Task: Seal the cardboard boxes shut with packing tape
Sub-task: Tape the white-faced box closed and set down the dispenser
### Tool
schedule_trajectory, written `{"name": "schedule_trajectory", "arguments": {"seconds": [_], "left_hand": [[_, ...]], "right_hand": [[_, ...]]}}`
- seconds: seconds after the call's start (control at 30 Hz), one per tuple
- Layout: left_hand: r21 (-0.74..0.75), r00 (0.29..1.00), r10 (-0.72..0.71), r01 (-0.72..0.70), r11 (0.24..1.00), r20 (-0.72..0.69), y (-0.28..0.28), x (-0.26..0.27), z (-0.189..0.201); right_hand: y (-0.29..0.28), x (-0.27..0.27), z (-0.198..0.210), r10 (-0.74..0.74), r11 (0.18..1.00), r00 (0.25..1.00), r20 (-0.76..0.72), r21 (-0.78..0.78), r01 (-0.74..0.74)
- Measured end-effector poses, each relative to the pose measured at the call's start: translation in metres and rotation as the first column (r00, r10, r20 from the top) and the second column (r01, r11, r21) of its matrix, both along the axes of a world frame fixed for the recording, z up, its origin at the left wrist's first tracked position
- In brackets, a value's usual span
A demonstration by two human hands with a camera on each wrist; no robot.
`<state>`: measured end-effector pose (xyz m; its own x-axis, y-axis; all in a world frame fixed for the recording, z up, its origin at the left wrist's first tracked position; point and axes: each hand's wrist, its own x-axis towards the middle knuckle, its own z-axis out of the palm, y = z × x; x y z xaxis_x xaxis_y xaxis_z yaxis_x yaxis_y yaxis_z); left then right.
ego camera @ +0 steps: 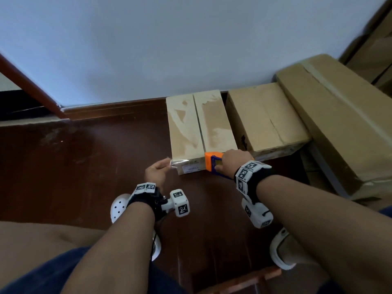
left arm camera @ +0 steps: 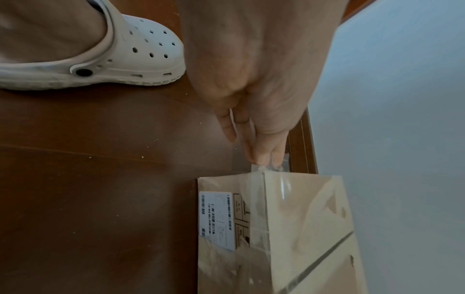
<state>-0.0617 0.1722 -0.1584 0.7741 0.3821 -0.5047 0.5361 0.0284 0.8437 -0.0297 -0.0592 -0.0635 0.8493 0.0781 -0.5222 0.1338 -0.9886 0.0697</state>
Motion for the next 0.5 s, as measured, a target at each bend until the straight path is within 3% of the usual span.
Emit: {"name": "schedule_trajectory", "arguments": {"seconds": [0.5], "left_hand": [[-0.041,0.997,0.077,-0.076,0.996,0.019,-0.008,0.009,-0.024]], "right_hand": [[0.005,0.022,-0.011,0.010,0.999,1.000,0.000,-0.048,-0.010]]}}
